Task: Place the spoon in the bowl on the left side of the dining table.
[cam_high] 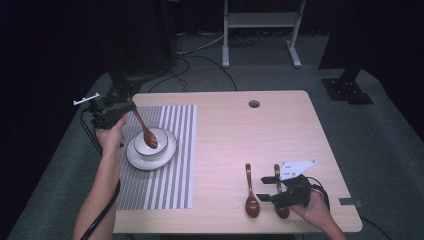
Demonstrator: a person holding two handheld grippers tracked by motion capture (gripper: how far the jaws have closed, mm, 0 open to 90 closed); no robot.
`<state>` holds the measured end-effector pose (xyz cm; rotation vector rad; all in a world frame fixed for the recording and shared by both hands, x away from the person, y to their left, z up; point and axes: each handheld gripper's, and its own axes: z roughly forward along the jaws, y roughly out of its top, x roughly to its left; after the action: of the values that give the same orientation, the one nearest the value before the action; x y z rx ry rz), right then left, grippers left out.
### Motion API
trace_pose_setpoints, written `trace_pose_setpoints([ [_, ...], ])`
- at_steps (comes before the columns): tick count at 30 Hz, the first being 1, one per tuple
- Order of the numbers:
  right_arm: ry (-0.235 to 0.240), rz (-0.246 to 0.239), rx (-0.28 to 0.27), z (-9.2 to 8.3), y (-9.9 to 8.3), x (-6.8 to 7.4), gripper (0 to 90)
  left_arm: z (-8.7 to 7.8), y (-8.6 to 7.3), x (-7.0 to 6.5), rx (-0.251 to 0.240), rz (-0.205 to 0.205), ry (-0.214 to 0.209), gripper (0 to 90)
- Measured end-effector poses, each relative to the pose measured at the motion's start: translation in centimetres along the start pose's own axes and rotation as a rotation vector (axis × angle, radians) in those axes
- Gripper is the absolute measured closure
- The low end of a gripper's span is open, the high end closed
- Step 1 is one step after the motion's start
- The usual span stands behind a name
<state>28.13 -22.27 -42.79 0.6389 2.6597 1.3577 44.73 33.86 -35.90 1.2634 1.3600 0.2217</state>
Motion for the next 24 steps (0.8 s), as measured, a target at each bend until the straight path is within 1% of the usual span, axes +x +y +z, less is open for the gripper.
trace_pose_setpoints([
  [5, 0.000, 0.002, -0.001, -0.1, 0.0, 0.0, 38.2, 0.3, -0.4, 0.5, 0.004, -0.010, 0.012, 84.1],
  [13, 0.002, 0.000, 0.000, 0.0, 0.0, 0.0, 38.2, 0.4, -0.8, 1.2, -0.008, -0.022, 0.017, 84.1],
  [20, 0.004, 0.000, 0.003, 0.1, 0.0, 0.0, 38.2, 0.6, -1.4, 1.7, -0.001, -0.029, 0.025, 84.1],
  [24, 0.004, 0.001, 0.002, 0.1, 0.0, 0.0, 38.2, 0.8, -1.8, 2.2, -0.002, -0.042, 0.026, 84.1],
])
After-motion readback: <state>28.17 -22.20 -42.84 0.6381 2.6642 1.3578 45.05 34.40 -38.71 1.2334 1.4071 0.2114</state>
